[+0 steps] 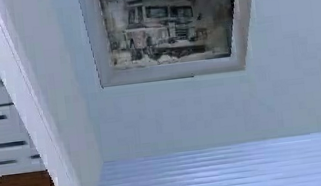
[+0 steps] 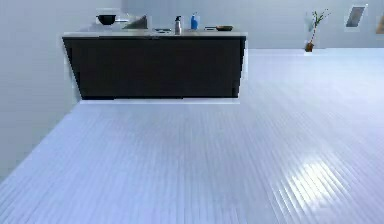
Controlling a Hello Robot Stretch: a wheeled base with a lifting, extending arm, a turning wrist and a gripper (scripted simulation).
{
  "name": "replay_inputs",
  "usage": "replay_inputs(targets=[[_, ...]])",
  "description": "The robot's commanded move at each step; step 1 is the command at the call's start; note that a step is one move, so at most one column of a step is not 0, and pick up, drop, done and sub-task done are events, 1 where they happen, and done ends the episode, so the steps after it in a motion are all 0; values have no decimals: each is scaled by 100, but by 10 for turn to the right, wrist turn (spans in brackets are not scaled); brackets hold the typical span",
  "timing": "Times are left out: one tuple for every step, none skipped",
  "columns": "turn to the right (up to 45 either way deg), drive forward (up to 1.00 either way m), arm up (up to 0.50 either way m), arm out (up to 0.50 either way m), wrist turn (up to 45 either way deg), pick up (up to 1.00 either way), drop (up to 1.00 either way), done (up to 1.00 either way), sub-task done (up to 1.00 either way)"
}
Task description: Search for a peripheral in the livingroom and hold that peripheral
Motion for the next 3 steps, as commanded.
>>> replay_inputs(targets=[[450,0,0,0,0,0,0,0,0],[420,0,0,0,0,0,0,0,0],[0,5,0,0,0,0,0,0,0]])
